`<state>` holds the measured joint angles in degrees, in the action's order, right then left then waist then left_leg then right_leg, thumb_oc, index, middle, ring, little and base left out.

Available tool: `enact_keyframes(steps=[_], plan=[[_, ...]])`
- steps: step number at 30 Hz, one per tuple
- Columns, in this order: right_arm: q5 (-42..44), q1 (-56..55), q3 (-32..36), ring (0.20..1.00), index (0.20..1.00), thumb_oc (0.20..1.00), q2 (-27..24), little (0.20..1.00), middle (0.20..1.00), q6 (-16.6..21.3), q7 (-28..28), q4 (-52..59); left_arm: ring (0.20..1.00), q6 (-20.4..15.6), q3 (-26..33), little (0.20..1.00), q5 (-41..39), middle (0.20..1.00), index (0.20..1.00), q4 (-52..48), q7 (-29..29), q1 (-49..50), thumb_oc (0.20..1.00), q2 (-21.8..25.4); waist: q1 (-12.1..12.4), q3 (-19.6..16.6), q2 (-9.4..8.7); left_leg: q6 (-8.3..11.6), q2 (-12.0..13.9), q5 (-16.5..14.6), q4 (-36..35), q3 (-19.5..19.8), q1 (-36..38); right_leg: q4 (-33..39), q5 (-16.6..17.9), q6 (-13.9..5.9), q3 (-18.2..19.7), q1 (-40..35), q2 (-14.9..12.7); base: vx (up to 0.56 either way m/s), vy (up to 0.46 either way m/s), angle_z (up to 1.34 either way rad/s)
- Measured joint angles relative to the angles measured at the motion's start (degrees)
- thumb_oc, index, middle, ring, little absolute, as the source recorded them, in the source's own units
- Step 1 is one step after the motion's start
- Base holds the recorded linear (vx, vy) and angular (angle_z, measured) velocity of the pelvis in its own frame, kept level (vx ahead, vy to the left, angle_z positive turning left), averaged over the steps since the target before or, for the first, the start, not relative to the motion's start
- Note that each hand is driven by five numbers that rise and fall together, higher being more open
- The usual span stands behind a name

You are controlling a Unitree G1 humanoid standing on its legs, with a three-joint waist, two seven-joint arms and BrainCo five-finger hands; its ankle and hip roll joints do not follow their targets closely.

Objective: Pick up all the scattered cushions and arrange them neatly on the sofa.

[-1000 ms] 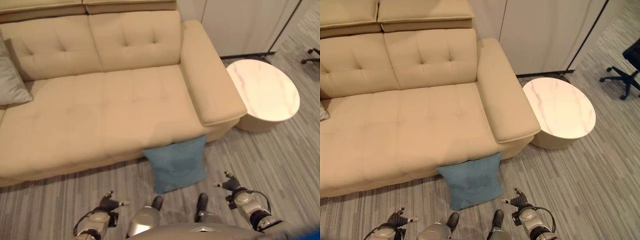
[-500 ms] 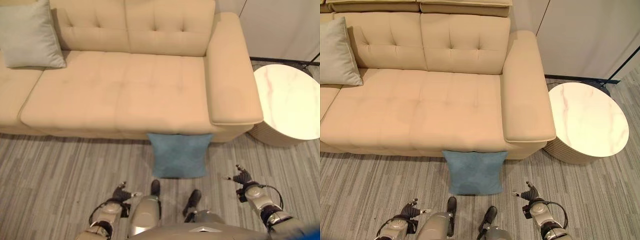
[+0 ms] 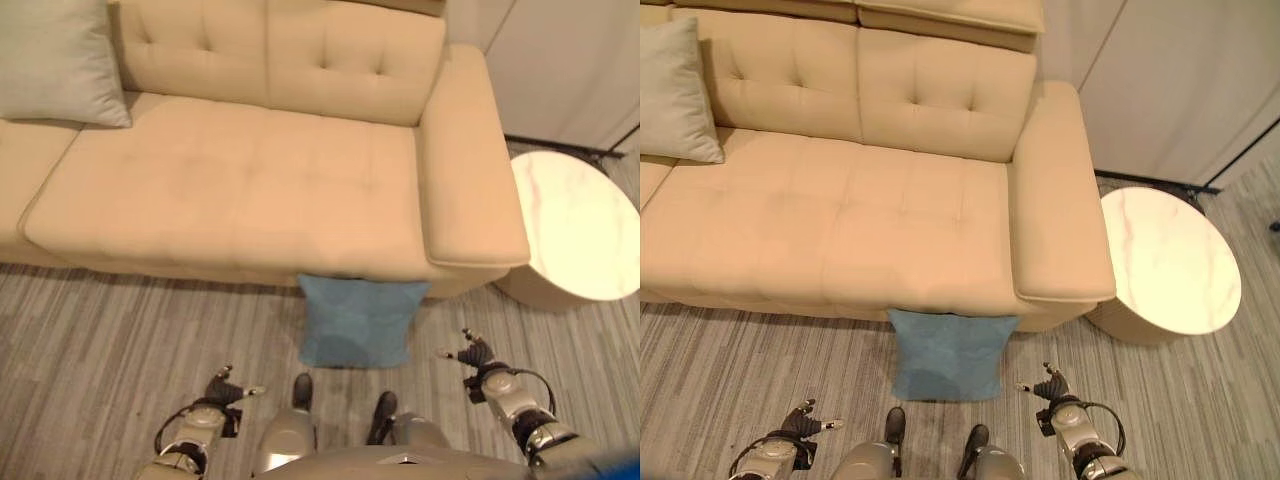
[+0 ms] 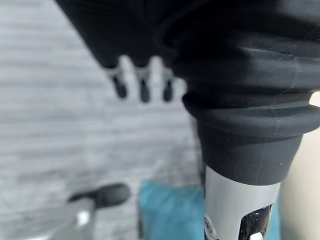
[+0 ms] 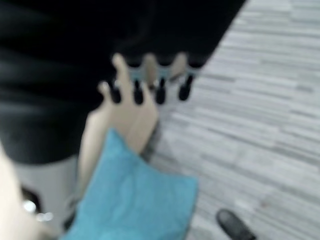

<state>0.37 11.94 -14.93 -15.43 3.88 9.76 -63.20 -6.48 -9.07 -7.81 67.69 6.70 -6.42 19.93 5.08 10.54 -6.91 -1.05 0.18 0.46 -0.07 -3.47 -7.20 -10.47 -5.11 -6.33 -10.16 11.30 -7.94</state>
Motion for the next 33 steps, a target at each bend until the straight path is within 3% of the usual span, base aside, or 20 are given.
enact_keyframes(steps=[1,2,6,10,14,18,20,21,26,33], plan=[[0.0,-0.01,0.0,1.0,1.0,1.0,0.0,1.0,1.0,0.05,0.0,-0.01,1.0,-0.02,-0.02,1.0,0.0,1.0,1.0,-0.04,0.01,0.08,1.0,0.0,0.31,0.14,-0.16,0.0,-0.15,-0.01,0.12,0.0,-0.09,1.5,0.25,1.19,-0.09,-0.53,-0.04,0.01,-0.096,0.04],[0.03,0.63,0.06,1.0,1.0,1.0,-0.39,1.0,1.0,0.3,0.1,0.06,1.0,-0.11,-0.04,1.0,-0.03,1.0,1.0,0.02,0.02,0.02,1.0,-0.83,0.23,1.03,0.9,0.4,0.14,0.31,0.34,1.06,-0.63,4.7,1.57,1.69,-0.79,-2.24,1.02,0.01,-0.113,0.17],[0.03,1.22,-0.44,1.0,1.0,1.0,-0.52,1.0,1.0,0.26,0.07,-0.05,1.0,-0.66,-0.01,1.0,-0.63,1.0,1.0,-1.44,0.36,-0.4,1.0,-1.47,0.5,2.25,2.58,1.56,1.15,1.47,0.34,3.48,-3.62,10.5,4.55,2.53,-3.53,-3.48,2.52,-0.01,-0.101,0.27],[0.36,1.42,-0.32,1.0,1.0,1.0,-1.27,1.0,1.0,0.52,0.7,1.54,1.0,-1.06,-0.14,1.0,-2.89,1.0,1.0,-5.23,0.9,-0.39,1.0,-1.5,0.48,3.25,2.89,2.43,1.94,1.96,0.33,4.98,-5.0,12.46,5.21,3.17,-5.22,-3.66,3.61,-0.08,-0.075,0.2],[2.68,5.05,1.0,1.0,1.0,1.0,-3.29,1.0,1.0,1.39,2.15,7.42,1.0,-2.87,-0.97,1.0,-7.81,1.0,1.0,-12.48,2.67,-4.76,1.0,-1.37,0.49,7.38,3.34,3.34,2.68,2.68,2.66,5.51,-10.72,8.16,5.0,3.89,-5.9,2.93,3.88,-0.13,-0.023,-0.01],[3.96,12.22,2.09,1.0,1.0,1.0,-3.87,1.0,1.0,1.97,5.1,10.63,1.0,-4.97,-1.77,1.0,-12.69,1.0,1.0,-17.0,5.01,-12.36,1.0,-1.04,-1.01,11.41,2.96,3.55,2.35,2.61,6.54,4.99,-17.98,-2.71,1.63,4.51,-5.45,13.7,1.77,-0.09,0.011,-0.08],[5.07,22.03,3.7,1.0,1.0,1.0,-4.47,1.0,1.0,2.07,8.4,11.87,1.0,-5.89,-2.91,1.0,-15.94,1.0,1.0,-17.37,7.17,-22.21,1.0,1.52,-2.15,14.83,2.0,3.16,1.58,1.64,12.83,3.49,-28.48,-12.63,-0.64,5.21,-3.17,26.44,-0.25,-0.11,0.034,-0.14],[5.23,24.42,3.63,1.0,1.0,1.0,-4.68,1.0,1.0,2.08,8.98,12.16,1.0,-6.2,-3.14,1.0,-16.48,1.0,1.0,-17.38,7.59,-24.33,1.0,1.85,-2.64,15.72,2.0,3.14,1.61,1.46,14.29,3.35,-30.25,-13.74,-0.64,5.22,-2.9,28.24,-0.35,-0.13,0.033,-0.13],[7.67,35.04,4.12,1.0,1.0,1.0,-7.73,1.0,1.0,2.34,12.09,12.32,1.0,-7.0,-5.15,1.0,-18.14,1.0,1.0,-17.22,9.9,-35.12,1.0,3.43,-4.16,18.59,1.82,2.8,2.11,-0.06,22.42,2.65,-43.01,-20.06,-0.89,6.25,-1.81,40.49,-0.78,-0.03,0.029,-0.08],[13.45,37.9,5.59,1.0,1.0,1.0,-8.27,1.0,1.0,4.04,15.42,12.87,1.0,-7.99,-7.23,1.0,-20.19,1.0,1.0,-17.41,12.37,-41.39,1.0,3.5,-6.68,18.65,1.64,1.98,2.63,-2.95,31.84,1.53,-56.22,-26.47,-1.51,7.73,-0.23,53.38,-1.18,0.03,0.034,-0.08]])
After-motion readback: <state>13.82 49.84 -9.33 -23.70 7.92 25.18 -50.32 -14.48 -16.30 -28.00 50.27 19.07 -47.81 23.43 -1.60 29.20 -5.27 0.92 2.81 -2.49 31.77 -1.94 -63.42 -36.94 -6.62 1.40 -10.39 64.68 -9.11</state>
